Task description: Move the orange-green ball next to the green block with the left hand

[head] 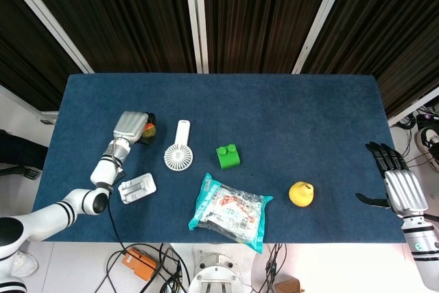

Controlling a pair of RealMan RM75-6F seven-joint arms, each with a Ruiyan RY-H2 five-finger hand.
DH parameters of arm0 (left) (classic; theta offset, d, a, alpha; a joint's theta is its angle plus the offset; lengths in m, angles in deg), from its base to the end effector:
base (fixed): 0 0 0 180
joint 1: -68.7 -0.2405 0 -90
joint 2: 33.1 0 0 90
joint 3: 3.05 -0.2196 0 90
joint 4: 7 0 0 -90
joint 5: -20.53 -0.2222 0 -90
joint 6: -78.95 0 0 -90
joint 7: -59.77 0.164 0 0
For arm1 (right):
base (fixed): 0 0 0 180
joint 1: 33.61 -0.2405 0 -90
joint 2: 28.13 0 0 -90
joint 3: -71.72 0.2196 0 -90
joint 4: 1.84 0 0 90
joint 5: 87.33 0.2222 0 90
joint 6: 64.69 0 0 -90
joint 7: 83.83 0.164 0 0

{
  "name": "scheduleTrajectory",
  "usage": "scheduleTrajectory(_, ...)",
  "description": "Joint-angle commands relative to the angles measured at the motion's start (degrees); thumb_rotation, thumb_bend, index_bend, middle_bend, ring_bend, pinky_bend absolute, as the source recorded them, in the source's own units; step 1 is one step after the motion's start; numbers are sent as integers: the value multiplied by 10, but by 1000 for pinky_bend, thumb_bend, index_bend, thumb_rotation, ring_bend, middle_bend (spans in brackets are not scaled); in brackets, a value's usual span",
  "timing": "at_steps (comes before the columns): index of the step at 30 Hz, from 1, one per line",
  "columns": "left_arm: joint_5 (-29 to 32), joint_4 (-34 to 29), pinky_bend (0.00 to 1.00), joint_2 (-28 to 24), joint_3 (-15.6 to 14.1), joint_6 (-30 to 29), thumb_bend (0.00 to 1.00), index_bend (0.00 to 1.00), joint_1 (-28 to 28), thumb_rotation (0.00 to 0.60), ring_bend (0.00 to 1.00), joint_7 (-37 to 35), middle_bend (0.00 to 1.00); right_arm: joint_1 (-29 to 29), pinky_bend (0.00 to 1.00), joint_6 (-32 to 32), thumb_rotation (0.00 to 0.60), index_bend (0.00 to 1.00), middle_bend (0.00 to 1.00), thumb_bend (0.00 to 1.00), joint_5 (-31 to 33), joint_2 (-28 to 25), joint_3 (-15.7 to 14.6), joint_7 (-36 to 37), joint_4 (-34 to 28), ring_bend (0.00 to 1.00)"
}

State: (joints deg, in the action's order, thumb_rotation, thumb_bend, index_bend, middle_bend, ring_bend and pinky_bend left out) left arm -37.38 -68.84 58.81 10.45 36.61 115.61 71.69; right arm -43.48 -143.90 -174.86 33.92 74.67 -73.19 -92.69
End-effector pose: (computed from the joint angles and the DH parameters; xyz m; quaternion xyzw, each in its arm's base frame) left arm -0.1770 0.4164 -0.0194 -0.7113 -0.4161 -0.3075 0.4757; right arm -0.2769 -0.2246 0.1291 0.6105 -0.4226 0.4201 0.5217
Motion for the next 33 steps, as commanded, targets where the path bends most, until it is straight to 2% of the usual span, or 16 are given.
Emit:
scheduleTrajectory(1, -4, -10, 470, -1, 15, 11, 283, 443, 24, 600, 510, -1, 503, 0, 133, 0, 600, 60, 129, 130, -1, 0, 0, -1, -1, 4)
scheduleTrajectory(7, 4, 9, 469, 24, 33, 51, 277, 443, 89, 600, 489, 23, 503, 3, 133, -2, 600, 60, 129, 130, 2, -6, -1, -8, -9, 4)
scheduleTrajectory(9, 9, 24, 441, 39, 38, 62, 277, 443, 109, 600, 484, 28, 503, 4, 133, -3, 600, 60, 129, 130, 4, -8, 0, -10, -11, 4)
scheduleTrajectory(14, 22, 78, 348, 90, 47, 94, 276, 443, 160, 600, 457, 32, 501, 6, 133, -4, 600, 60, 129, 130, 5, -10, -1, -15, -17, 4)
scheduleTrajectory(20, 50, 170, 283, 154, 49, 145, 276, 443, 212, 600, 438, 36, 500, 9, 133, -4, 600, 60, 129, 130, 12, -11, 0, -18, -19, 4)
scheduleTrajectory(24, 58, 207, 256, 177, 47, 168, 275, 433, 233, 600, 405, 37, 478, 12, 133, -5, 600, 60, 129, 130, 13, -13, -2, -19, -21, 4)
scheduleTrajectory(27, 57, 209, 205, 178, 47, 175, 275, 344, 239, 600, 323, 29, 395, 14, 133, -6, 600, 61, 129, 130, 16, -13, -1, -18, -20, 4)
scheduleTrajectory(29, 58, 201, 172, 173, 48, 180, 271, 241, 240, 600, 252, 21, 309, 14, 133, -7, 600, 60, 129, 130, 17, -12, 0, -17, -19, 4)
scheduleTrajectory(33, 64, 177, 104, 152, 49, 196, 185, 82, 242, 600, 136, 7, 175, 13, 133, -6, 600, 60, 129, 130, 15, -9, 0, -12, -15, 4)
